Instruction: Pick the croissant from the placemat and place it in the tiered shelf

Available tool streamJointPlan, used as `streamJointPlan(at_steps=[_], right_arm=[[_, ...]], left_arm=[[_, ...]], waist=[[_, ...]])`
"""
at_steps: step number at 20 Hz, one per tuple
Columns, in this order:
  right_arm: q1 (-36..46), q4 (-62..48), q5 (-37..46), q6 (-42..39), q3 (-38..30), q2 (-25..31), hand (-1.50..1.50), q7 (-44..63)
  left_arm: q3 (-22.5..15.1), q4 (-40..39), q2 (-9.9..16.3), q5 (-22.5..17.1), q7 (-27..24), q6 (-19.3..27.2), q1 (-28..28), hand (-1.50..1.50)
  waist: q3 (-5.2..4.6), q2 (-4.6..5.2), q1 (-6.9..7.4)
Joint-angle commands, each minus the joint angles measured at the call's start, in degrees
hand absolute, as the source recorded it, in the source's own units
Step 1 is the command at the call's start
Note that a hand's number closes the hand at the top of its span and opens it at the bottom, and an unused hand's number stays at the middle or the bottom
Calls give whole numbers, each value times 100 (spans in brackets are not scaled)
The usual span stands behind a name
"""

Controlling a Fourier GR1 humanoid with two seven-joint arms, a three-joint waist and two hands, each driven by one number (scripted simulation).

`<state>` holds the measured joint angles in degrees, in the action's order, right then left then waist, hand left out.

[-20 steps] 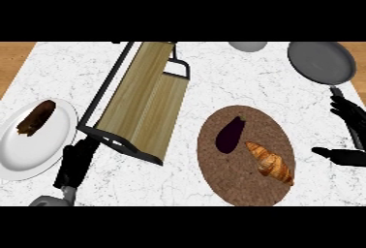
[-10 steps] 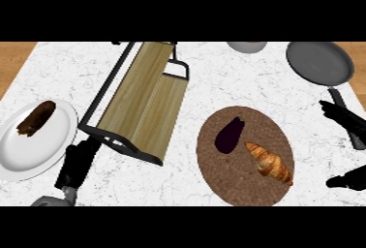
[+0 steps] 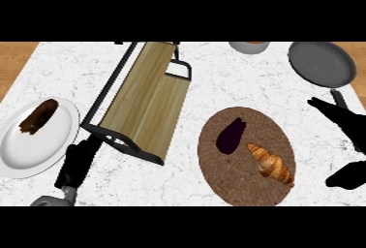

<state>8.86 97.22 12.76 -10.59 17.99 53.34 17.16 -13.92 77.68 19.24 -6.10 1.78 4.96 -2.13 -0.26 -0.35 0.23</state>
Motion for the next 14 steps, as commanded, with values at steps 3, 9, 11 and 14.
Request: streamJointPlan(at_steps=[3, 9, 11, 14], right_arm=[[440, 854, 1086, -104, 1099, -940, -150, 2143], [705, 308, 1333, -708, 1395, -2002, -150, 2838], [817, 291, 1328, -1036, 1351, -2129, -150, 3243], [276, 313, 1891, -829, 1536, -2206, -150, 3193]], left_arm=[[177, -295, 25, -74, -256, -284, -114, 0], [282, 116, -13, -11, 0, -291, 101, 0], [201, 28, -48, 207, -243, -245, 278, 0], [341, -162, -152, 189, -115, -326, -10, 0]], waist=[[14, 38, 25], [25, 34, 31], [24, 34, 26], [25, 35, -27]])
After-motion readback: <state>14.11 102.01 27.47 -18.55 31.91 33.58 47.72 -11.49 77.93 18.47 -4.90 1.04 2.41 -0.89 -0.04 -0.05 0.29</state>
